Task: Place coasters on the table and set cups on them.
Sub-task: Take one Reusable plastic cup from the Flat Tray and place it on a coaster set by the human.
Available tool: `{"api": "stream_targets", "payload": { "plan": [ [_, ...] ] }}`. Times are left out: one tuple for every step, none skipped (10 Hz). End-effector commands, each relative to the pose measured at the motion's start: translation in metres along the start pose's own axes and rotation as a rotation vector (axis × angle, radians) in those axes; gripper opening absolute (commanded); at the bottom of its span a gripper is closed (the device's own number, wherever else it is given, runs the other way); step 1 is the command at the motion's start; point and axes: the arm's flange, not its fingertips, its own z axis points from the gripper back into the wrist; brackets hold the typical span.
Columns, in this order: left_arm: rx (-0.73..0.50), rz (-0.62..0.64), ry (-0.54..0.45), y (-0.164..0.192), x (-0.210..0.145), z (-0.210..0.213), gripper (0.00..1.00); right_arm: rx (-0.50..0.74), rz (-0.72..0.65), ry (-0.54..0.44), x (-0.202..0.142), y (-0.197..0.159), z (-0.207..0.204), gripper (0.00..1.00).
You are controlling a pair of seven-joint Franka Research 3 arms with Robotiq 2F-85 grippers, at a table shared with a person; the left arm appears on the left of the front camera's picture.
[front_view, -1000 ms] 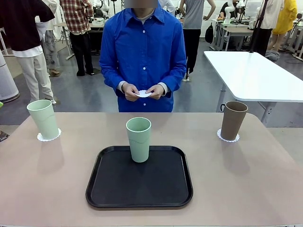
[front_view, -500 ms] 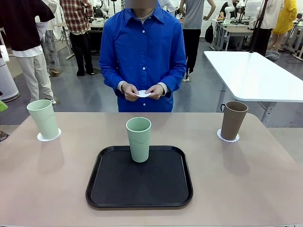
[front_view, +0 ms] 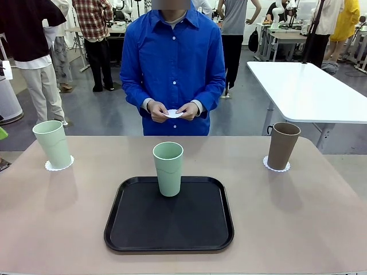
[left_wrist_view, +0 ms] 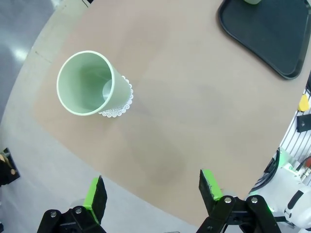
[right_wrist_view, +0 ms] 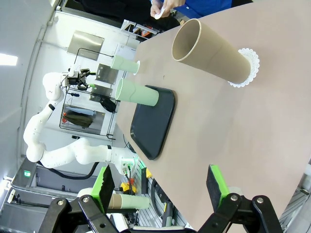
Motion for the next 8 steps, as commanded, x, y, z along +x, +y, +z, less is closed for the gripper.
{"api": "stream_targets", "payload": {
  "plan": [
    [0.014, 0.010, 0.002, 0.0015, 0.0036, 0.0001, 1.00, -0.014, -0.005, 0.007, -0.0008, 0.0018, 0.0015, 1.00],
    [0.014, 0.010, 0.002, 0.0015, 0.0036, 0.0001, 1.00, -0.014, -0.005, 0.007, -0.0008, 0.0018, 0.0015, 1.00],
    [0.014, 0.010, 0.002, 0.0015, 0.0036, 0.0001, 1.00, -0.014, -0.005, 0.007, -0.0008, 0.0018, 0.0015, 1.00],
    [0.014, 0.010, 0.002, 0.0015, 0.0036, 0.0001, 1.00, -0.014, -0.005, 0.007, -0.0008, 0.0018, 0.0015, 1.00],
    [0.014, 0.010, 0.002, 0.0015, 0.0036, 0.0001, 1.00, -0.014, -0.005, 0.007, -0.0008, 0.0018, 0.0015, 1.00],
    [0.014, 0.010, 0.002, 0.0015, 0.0036, 0.0001, 1.00, -0.014, -0.005, 0.007, -0.0008, 0.0018, 0.0015, 1.00],
    [0.014, 0.010, 0.002, 0.0015, 0.0036, 0.0001, 1.00, -0.014, -0.005, 0.007, -0.0008, 0.0018, 0.0015, 1.00],
    [0.014, 0.010, 0.002, 0.0015, 0.0036, 0.0001, 1.00, -0.014, -0.005, 0.007, -0.0008, 0.0018, 0.0015, 1.00]
  ]
}}
